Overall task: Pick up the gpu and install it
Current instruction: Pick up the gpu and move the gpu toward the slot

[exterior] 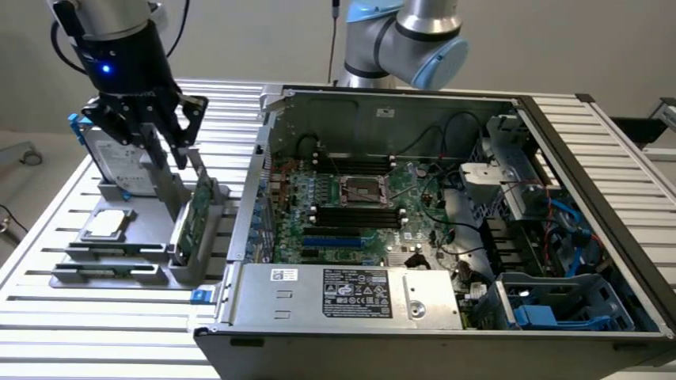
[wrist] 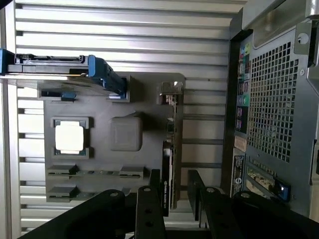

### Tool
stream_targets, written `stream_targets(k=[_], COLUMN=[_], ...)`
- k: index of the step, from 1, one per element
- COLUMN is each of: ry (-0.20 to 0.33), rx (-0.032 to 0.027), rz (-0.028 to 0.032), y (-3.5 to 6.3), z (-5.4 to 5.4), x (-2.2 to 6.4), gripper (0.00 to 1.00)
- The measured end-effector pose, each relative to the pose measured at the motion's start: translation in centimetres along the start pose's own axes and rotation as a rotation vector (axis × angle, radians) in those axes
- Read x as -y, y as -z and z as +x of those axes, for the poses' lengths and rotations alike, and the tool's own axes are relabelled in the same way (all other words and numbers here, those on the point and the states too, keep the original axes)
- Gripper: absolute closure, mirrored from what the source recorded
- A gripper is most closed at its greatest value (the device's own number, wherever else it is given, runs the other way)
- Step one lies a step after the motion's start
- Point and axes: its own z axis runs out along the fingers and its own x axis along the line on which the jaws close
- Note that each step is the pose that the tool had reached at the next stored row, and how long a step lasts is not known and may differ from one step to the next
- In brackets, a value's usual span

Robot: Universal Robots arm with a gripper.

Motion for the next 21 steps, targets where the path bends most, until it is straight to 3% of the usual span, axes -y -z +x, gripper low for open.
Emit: stream_targets(k=[21], ry=[0.001], rx=[0.0001], rz=[-0.0001], y=[-3.82], z=[0.5], x=[0.05], gripper=[0.64])
